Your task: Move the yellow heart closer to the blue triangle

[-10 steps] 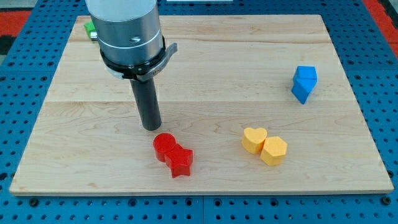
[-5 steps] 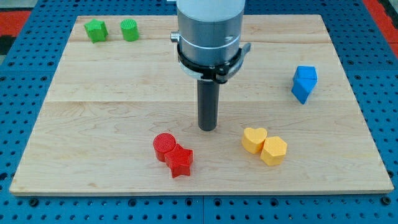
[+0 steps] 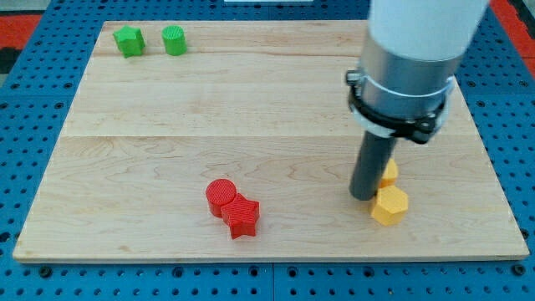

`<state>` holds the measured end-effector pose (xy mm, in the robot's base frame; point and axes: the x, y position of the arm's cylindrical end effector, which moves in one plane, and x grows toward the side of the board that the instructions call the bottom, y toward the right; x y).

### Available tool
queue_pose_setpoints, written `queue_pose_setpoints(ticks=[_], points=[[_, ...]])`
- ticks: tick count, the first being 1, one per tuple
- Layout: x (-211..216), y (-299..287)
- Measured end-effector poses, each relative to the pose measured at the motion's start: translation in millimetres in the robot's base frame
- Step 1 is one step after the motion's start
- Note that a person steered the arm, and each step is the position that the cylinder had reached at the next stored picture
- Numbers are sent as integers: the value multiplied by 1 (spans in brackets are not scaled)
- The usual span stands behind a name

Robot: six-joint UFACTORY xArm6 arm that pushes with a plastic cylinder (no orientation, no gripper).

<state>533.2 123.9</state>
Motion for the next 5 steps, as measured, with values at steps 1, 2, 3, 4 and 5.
queue_pose_setpoints(ticks=[1,2,3,4,5], points=[[-2,19],[-2,23],[-19,41],[-50,41],[-72,41]])
